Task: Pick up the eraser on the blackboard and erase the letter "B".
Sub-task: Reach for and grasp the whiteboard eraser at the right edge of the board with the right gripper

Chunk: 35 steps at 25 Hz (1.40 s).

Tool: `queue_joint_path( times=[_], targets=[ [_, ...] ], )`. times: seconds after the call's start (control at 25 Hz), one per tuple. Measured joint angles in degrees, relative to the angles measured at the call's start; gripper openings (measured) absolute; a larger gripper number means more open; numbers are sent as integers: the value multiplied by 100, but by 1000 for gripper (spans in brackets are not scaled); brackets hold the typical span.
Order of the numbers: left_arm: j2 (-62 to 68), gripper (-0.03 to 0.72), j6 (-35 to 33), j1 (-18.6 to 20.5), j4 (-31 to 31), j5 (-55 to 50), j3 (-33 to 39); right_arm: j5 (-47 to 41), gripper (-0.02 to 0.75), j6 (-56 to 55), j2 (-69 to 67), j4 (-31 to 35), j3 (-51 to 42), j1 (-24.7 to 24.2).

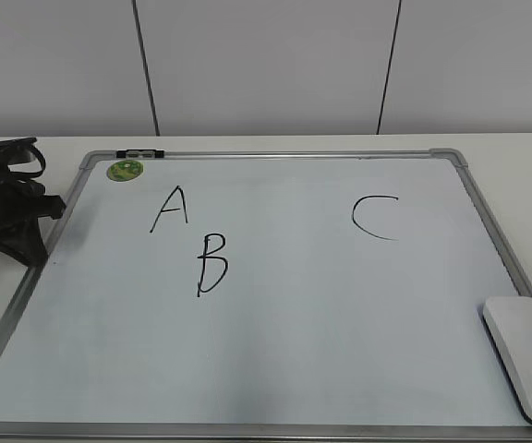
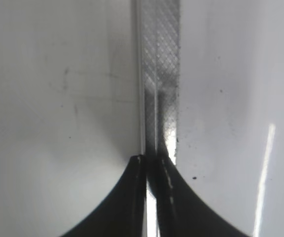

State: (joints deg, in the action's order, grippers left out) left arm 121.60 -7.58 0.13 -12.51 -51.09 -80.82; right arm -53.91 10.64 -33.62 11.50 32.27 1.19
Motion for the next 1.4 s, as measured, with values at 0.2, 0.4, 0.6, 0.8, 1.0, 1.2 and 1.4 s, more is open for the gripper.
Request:
queue_joint_path(
  times=[0.2, 0.4, 0.6, 0.8, 1.0, 1.2, 1.4],
  targets=[
    [0, 11, 0, 0, 0, -4, 0, -117, 586, 80, -972, 10, 434, 0],
    [0, 11, 0, 0, -13, -4, 0, -311, 587, 80, -1964, 35, 703, 0],
    [0, 11, 0, 0, -13, -13, 0, -310, 587, -24, -2670, 30, 847, 0],
    [0, 11, 0, 3, -13, -13, 0, -300, 587, -452, -3045, -319, 869, 0],
    [0, 11, 0, 3, -13, -13, 0, -83, 587, -536, -3418, -339, 871, 0],
    [0, 11, 0, 3, -15, -13, 0, 346, 592, -123, -3867, -117, 881, 0],
    [0, 11, 0, 3, -15, -16, 0, 692, 638, -29, -4230, -117, 881, 0]
  ],
)
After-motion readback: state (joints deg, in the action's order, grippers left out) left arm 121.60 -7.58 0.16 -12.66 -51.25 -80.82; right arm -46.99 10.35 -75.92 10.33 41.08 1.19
